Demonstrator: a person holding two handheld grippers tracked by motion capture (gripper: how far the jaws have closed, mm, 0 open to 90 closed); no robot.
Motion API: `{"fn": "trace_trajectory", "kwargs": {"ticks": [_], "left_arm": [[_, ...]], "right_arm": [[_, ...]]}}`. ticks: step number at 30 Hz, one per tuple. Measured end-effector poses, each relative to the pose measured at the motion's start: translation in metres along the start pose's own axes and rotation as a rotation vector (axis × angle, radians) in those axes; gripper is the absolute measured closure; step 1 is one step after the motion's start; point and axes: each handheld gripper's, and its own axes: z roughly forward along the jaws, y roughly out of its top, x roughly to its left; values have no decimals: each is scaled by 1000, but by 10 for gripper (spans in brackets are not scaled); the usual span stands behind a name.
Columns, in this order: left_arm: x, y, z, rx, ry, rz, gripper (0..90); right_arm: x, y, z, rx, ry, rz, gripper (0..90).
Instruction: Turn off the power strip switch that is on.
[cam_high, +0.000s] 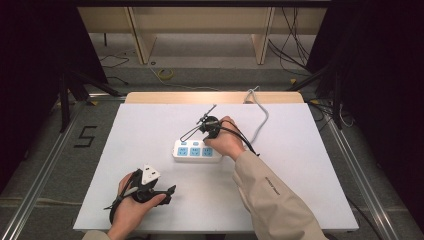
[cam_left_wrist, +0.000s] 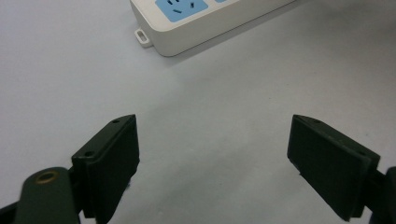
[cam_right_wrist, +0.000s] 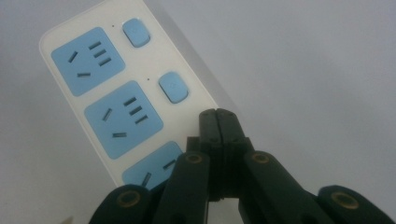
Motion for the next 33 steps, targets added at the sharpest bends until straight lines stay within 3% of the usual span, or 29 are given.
{"fn": "trace_trajectory", "kwargs": {"ticks": [24,33], "left_arm": [[-1,0,0,1,0,2,164],[-1,1,0,1,0,3,164]], "right_arm": [[3,2,0,24,-17,23,900],[4,4,1,37,-30,5,900]]}}
